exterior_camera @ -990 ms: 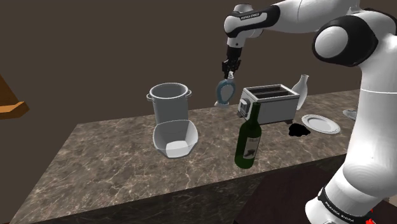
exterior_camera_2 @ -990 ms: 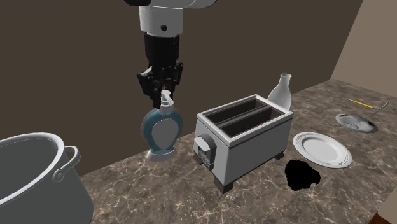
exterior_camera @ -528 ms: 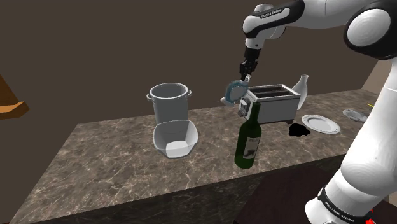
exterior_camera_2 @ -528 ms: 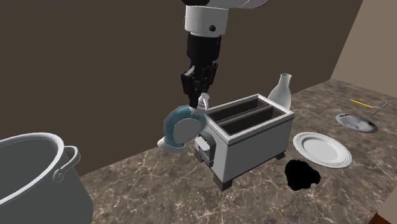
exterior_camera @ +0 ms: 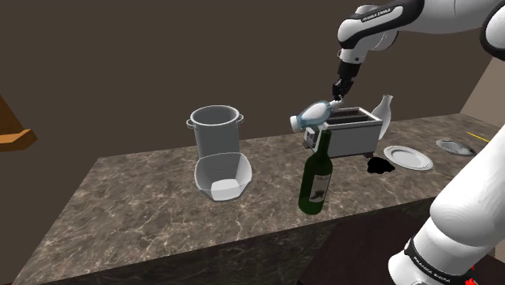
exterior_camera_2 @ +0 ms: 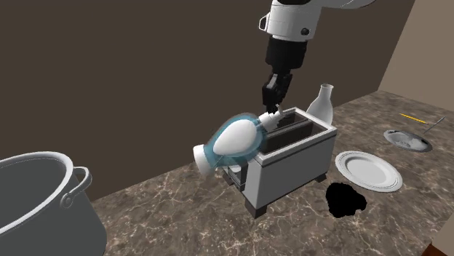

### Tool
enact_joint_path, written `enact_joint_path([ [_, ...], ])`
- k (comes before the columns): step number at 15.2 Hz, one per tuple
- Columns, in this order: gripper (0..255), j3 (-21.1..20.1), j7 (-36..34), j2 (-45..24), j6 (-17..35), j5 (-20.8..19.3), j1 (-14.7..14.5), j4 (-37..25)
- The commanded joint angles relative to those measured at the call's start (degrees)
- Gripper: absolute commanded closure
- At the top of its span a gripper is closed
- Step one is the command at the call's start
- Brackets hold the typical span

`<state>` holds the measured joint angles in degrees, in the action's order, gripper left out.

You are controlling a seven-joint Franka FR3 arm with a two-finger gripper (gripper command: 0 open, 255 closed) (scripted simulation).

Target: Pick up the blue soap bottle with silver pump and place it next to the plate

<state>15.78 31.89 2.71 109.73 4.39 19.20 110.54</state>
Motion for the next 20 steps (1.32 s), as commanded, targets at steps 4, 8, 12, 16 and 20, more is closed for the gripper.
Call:
enact_joint_path([
  [4, 255, 3.0, 5.4, 4.5, 0.2, -1.5, 2.8, 4.9],
  [8, 255, 5.8, 9.8, 7.4, -0.2, -2.9, 5.2, 7.5],
  [12, 255, 8.8, 14.6, 9.4, -0.7, -4.2, 7.6, 9.1],
  [16, 255, 12.0, 19.7, 10.6, -1.4, -5.4, 10.0, 9.7],
  [20, 255, 15.5, 25.1, 10.7, -2.1, -6.2, 12.2, 9.2],
])
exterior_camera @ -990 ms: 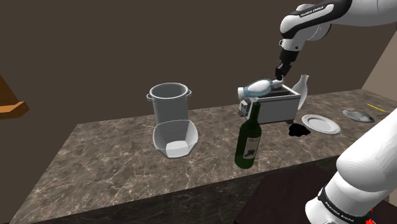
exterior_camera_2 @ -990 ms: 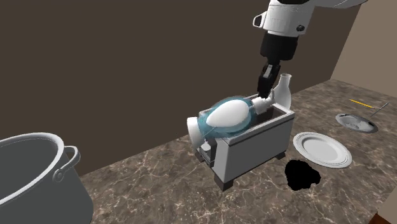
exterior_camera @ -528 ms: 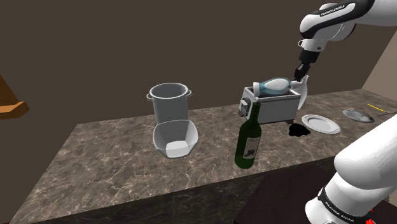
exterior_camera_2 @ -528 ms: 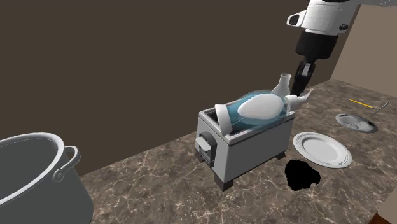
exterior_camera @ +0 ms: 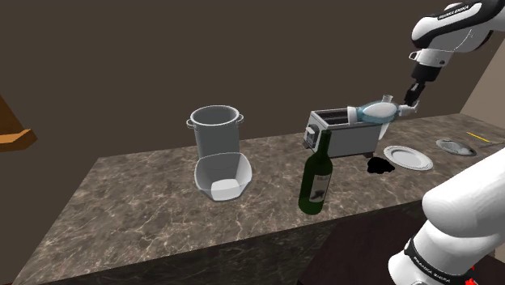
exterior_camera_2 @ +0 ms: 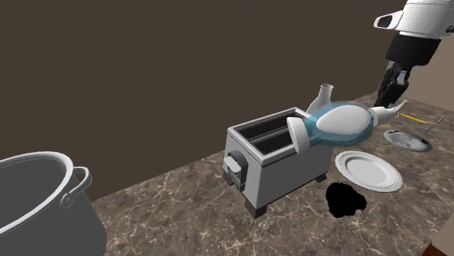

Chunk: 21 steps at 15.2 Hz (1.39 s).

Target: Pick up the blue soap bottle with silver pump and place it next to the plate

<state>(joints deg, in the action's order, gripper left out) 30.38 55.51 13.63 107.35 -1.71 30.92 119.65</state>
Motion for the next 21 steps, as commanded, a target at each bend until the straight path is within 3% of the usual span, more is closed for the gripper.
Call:
enact_joint_path([
  [1, 255, 1.8, 2.9, -0.4, 0.1, -0.2, 1.0, -0.2],
  [12, 255, 13.1, 20.6, -7.1, -2.2, 1.9, 6.4, -7.5],
  [17, 255, 18.2, 30.5, -14.1, -3.9, 6.6, 9.7, -13.6],
  [21, 255, 21.1, 39.0, -21.7, -6.2, 12.2, 14.4, -19.9],
])
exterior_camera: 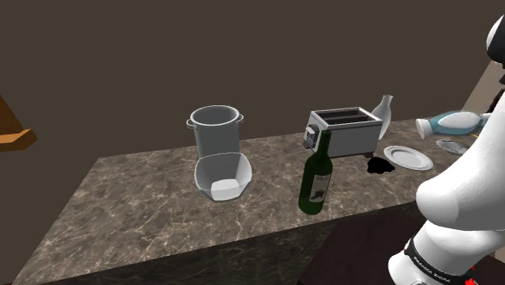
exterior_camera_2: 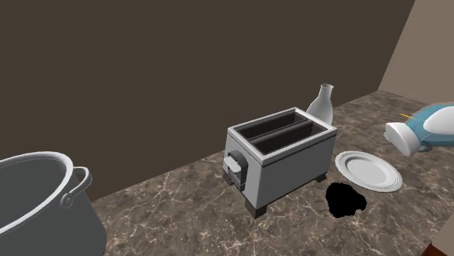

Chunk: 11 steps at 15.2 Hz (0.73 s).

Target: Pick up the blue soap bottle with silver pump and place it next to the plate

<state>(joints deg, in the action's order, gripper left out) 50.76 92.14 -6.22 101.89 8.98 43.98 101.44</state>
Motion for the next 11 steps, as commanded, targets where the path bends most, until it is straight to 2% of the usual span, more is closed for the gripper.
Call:
enact_joint_path([
  [1, 255, 1.1, 4.5, -4.0, -1.5, 3.0, 2.9, -3.5],
  [2, 255, 1.2, 6.0, -5.5, -2.1, 4.2, 4.2, -4.9],
  [11, 255, 0.6, 7.2, -6.7, 4.4, 5.5, 4.3, 0.9],
])
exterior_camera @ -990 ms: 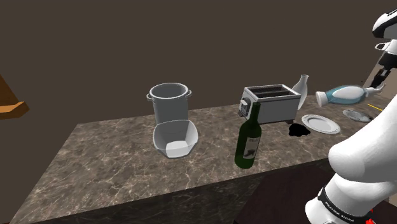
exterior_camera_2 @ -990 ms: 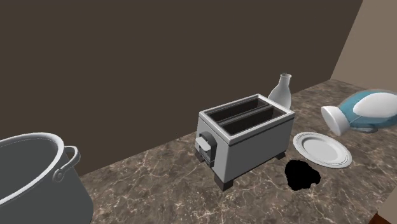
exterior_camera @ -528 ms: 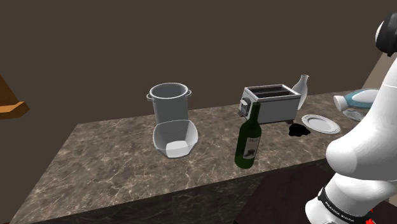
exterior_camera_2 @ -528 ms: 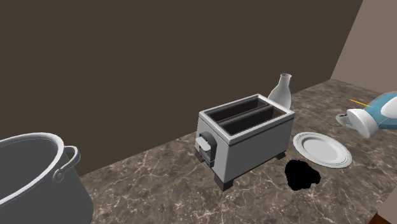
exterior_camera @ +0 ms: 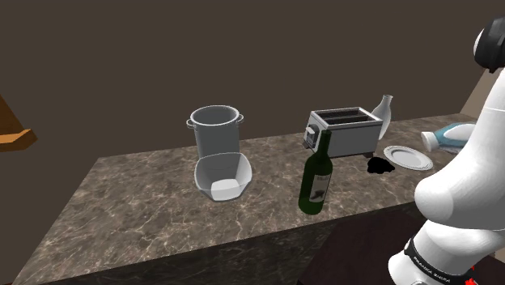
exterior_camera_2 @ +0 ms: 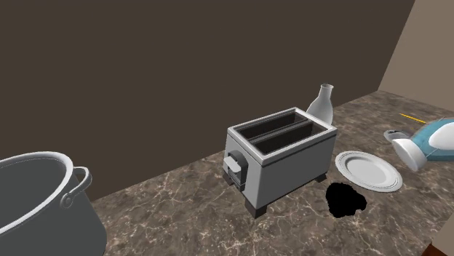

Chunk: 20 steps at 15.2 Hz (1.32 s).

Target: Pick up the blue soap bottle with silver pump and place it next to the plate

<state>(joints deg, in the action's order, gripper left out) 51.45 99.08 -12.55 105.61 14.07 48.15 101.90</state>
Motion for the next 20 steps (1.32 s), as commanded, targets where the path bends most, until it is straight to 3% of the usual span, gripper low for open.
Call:
enact_joint_path([
  [1, 255, -0.2, 0.4, -0.6, 1.4, 0.6, 0.2, 1.0],
  [6, 255, -0.6, 1.4, -1.9, 4.5, 1.8, 0.5, 3.5],
  [13, 255, -0.6, 1.4, -1.9, 4.5, 1.8, 0.5, 3.5],
  [14, 0, -0.6, 1.4, -1.9, 4.5, 1.8, 0.5, 3.5],
  [20, 0, -0.4, 1.1, -1.4, 2.8, 1.3, 0.5, 2.0],
])
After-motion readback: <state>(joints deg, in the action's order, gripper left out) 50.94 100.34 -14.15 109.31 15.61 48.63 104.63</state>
